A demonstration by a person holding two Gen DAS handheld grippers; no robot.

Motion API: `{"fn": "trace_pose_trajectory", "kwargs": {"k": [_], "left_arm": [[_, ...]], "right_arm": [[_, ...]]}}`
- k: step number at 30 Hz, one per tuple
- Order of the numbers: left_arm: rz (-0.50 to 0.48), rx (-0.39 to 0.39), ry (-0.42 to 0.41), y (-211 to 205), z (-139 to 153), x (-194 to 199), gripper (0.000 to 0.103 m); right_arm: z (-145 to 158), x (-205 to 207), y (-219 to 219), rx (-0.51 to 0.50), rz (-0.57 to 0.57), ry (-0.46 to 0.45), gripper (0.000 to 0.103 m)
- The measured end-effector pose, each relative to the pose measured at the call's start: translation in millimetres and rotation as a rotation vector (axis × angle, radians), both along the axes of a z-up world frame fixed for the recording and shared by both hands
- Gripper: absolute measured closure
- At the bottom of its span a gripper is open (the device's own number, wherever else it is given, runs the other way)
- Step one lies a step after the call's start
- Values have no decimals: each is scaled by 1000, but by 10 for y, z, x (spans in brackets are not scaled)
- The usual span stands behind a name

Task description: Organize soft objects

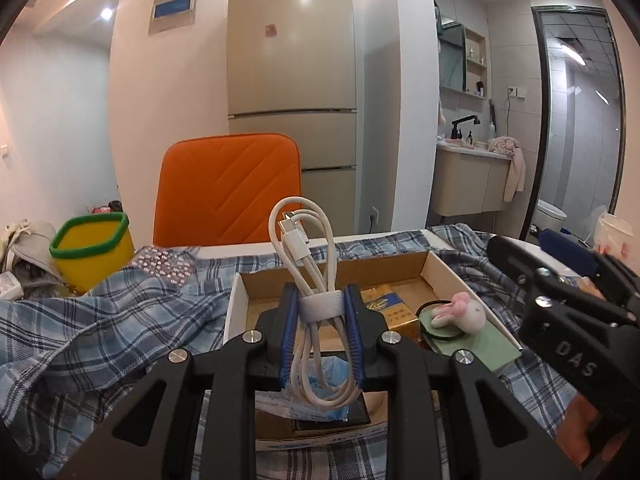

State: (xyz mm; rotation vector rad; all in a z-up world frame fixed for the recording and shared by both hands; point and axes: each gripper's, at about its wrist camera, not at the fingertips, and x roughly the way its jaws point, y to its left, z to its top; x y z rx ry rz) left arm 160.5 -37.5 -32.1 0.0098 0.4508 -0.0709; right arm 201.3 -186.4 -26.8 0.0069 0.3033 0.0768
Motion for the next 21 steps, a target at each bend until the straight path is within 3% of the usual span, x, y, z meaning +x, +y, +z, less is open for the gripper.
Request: {"fn": "trace_pose_trajectory", "kwargs": {"k": [3,6,16,21], "left_arm": [[-3,1,-15,-14,2,-50,77],[-3,11,-42,-25,16,-92,33],[4,-7,-155,16,153,-323,33],[5,-1,-241,60,310,-547,33]], "right_arm": [[4,-26,0,0,-2,-5,35],[20,-53,-8,6,-4,-10,35],[90,-152,-4,7,-9,-47,35],[215,-382,-20,6,-10,-146,35]]}}
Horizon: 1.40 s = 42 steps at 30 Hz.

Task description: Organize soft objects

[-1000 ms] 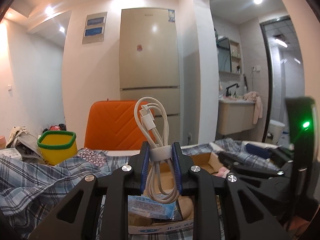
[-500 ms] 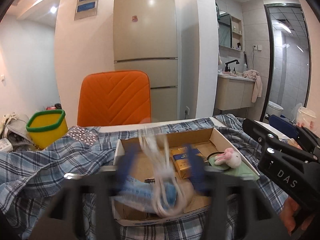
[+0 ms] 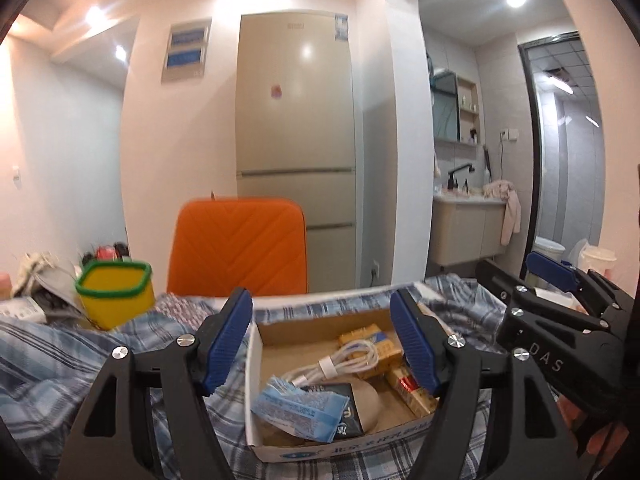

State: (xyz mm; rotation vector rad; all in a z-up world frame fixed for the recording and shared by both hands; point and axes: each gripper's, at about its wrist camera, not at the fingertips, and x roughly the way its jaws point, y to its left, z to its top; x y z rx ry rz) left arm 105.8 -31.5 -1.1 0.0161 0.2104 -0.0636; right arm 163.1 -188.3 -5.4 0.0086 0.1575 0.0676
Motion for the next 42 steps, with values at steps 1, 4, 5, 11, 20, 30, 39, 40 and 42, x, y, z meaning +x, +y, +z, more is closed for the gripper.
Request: {"fn": "trace_pose_trajectory", "kwargs": {"k": [1,4,5,11,20,30,39,40,42], "left_arm": [[1,7,-22,-1,36,-57,33],[-25,0,-69,25,175,-239,33],[-29,-5,-91,40,234,-311,33],[0,-18,-226,168,554,-714,25],[-5,-1,-285,194,552,-1112,0],[-3,-2,-321,201,389,-1385,0],[-2,9,-260,201,109,-1372,0],[-1,9,-252,208,77,-1364,0],[3,4,-244,217,46,-1361,0]], "right_arm": [[19,-41,3,-1,2,-13,35],[112,-174,11,-11,23,-44,35],[143,-214,8,-10,28,-54,35],[428,-604,-65,12,38,-156,32],[588,-1256,-200,72,68,-249,0],[476,-1623,-237,9,53,-259,0],[250,-1616,-300,-11,31,-209,0],[229,-1611,-299,-14,33,-207,0],[180,-1621,-286,-19,51,-207,0]]}}
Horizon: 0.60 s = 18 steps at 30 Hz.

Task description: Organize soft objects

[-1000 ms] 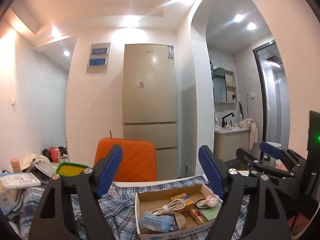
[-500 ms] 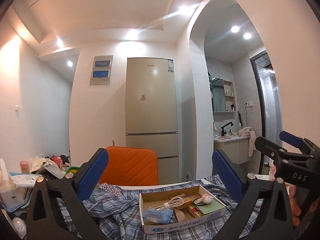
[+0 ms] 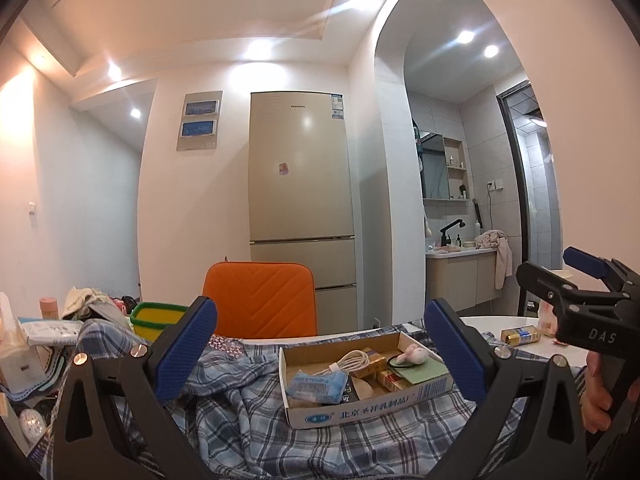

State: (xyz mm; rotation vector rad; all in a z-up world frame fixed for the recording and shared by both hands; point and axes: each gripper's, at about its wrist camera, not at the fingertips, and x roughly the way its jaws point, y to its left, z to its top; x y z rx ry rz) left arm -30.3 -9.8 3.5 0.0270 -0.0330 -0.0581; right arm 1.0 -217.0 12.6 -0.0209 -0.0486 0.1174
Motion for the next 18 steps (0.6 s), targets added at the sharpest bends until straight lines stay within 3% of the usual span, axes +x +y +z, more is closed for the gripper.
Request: {"fn": "trace_pose_trajectory", "kwargs": {"k": [7,18], "left_arm": [[11,-14,29,13,-56,42,0],[32,-46,57,81,-58,94,0]], "right_arm": [[-87,72,106,-51,14,31,0],[-116,193,15,-2,-11,78,0]]}}
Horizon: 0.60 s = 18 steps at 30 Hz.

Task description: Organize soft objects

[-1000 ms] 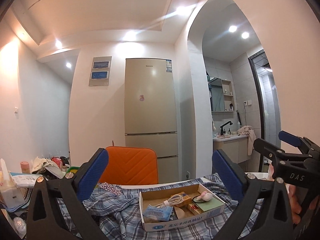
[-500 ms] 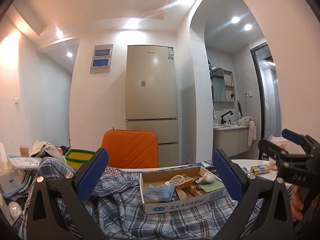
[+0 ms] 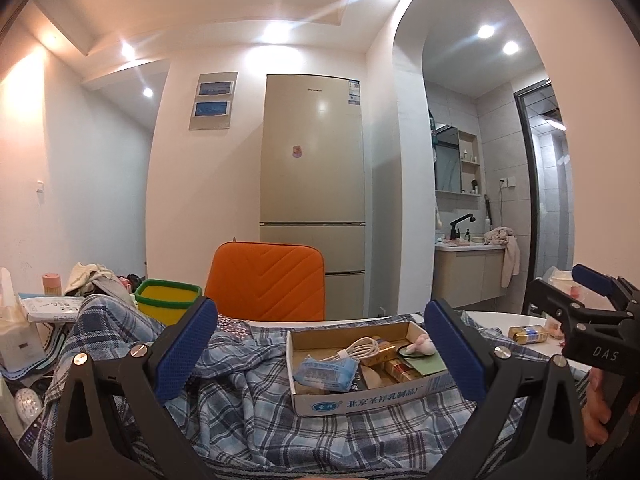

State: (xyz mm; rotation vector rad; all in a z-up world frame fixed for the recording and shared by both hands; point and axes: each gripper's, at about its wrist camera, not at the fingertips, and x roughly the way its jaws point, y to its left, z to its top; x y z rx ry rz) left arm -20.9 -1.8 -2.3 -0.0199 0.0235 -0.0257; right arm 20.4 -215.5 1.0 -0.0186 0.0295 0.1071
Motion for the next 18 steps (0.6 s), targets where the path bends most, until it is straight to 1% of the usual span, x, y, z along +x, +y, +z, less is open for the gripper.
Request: {"fn": "trace_pose_trajectory", "kwargs": {"k": [18], "left_arm": [[6,0,13,8,-5,34,0]], "right_arm": [[-15,24,-13,6,-2,8,0]]}}
